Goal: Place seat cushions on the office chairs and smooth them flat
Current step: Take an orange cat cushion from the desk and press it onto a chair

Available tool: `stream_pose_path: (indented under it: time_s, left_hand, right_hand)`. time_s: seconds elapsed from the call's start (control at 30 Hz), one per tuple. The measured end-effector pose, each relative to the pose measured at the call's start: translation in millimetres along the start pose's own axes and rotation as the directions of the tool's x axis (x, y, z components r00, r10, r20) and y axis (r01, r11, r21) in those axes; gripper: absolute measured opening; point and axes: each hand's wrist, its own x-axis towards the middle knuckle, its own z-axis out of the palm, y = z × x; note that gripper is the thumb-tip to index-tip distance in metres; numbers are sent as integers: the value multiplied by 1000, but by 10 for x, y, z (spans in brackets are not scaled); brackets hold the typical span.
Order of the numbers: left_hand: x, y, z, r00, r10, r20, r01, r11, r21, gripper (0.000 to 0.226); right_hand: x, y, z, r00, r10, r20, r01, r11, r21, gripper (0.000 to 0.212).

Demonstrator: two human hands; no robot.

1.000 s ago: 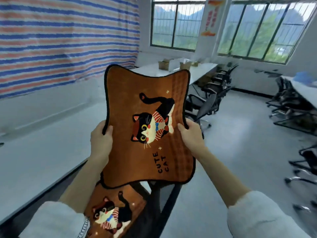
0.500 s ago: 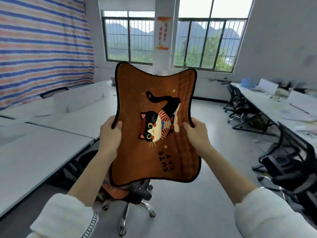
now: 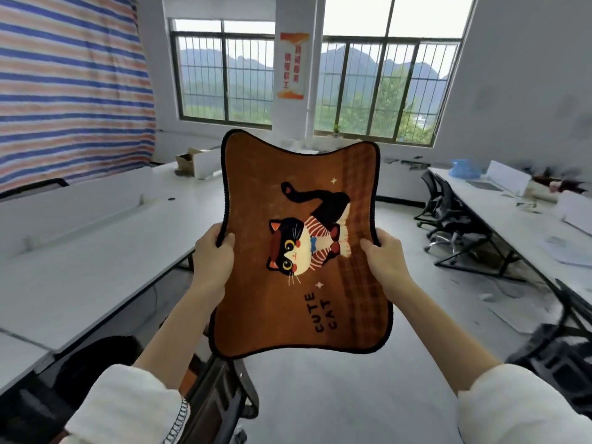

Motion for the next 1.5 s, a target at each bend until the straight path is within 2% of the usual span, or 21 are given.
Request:
stream_pose_path:
  time_s: [0.1,0.23,0.43,0.57,0.83,1.1,1.3,1.5]
  left_hand:
    - [647,-191,482,999,-35,-16,35,999,35,24]
    - [1585,-325,972,992,-60,-109,64,997,35,18]
    - [2864,-673,1251,970,-26,-244,61,989,134,26]
    - [3710,-1070,1373,958,-28,-285,73,986,151,29]
    - [5563,-1947,1641,955,-94,-281,142,978,156,29]
    - [7155,-2596,2202,959,-63,-277,151,939,310,32]
    - [8332,-3595,2898,969,-173,-176,229,896,380,32]
    - [9023,-4940,3507,895,-415,-163,440,763,474,36]
  right_hand:
    - [885,259,55,998,9,60,-9,1000,-1,20]
    - [2184,424,159,993,9,119,-10,1000,7,24]
    - [3645,828,848,973,87,212,-97,995,36,15]
    - [4521,1146,1378,949,171,263,-181,983,14,17]
    - [6235,1465,2530,904,328,275,-333,942,-30,20]
    - [7745,2044,3294,872,438,219,-448,894,-1,29]
    - [8743,2943,3840,843,496,209,-502,865,-26,23]
    - [9344,4080,4323,700,699,147,-681,715,-158,21]
